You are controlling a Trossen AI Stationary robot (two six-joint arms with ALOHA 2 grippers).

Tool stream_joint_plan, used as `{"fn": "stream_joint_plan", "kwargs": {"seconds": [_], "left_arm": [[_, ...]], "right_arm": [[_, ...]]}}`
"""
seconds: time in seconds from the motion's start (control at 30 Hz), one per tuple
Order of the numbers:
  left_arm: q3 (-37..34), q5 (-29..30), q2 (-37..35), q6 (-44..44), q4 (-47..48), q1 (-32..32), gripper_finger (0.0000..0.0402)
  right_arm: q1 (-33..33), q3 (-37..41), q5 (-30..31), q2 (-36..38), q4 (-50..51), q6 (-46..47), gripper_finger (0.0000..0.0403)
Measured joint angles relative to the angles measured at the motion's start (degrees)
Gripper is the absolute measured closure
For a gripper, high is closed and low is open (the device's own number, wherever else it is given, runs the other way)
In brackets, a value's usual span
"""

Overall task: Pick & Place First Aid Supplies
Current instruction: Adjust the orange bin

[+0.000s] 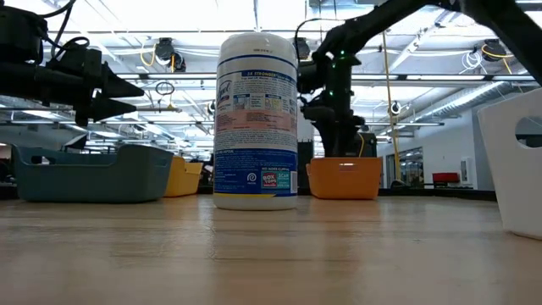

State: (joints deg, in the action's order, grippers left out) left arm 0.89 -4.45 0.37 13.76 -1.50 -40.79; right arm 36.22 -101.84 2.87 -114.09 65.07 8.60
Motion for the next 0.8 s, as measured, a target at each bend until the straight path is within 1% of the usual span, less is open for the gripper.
{"fn": "stream_joint_plan", "kwargs": {"seconds": [0.1, 0.23, 0.47, 0.6, 0.73, 0.8], "left_arm": [[0.0, 0.0, 0.0, 0.0, 0.0, 0.0, 0.0096], [0.0, 0.0, 0.0, 0.0, 0.0, 0.0, 0.0096], [0.0, 0.0, 0.0, 0.0, 0.0, 0.0, 0.0096], [0.0, 0.0, 0.0, 0.0, 0.0, 0.0, 0.0096], [0.0, 0.0, 0.0, 0.0, 0.0, 0.0, 0.0096], [0.0, 0.0, 0.0, 0.0, 0.0, 0.0, 0.0096]], "right_arm": [[-2.6, 5.6, 0.0, 3.7, -3.3, 8.8, 0.0118], [-7.0, 14.2, -0.1, 9.2, -7.5, 18.7, 0.0117], [-16.6, 31.9, 0.0, 21.5, -15.1, 22.5, 0.0133], [-22.8, 41.6, 0.0, 29.8, -15.9, 26.1, 0.0137], [-30.0, 49.9, 0.2, 38.2, -15.6, 32.0, 0.0137], [-32.8, 53.0, 2.5, 41.6, -16.1, 31.4, 0.0137]]}}
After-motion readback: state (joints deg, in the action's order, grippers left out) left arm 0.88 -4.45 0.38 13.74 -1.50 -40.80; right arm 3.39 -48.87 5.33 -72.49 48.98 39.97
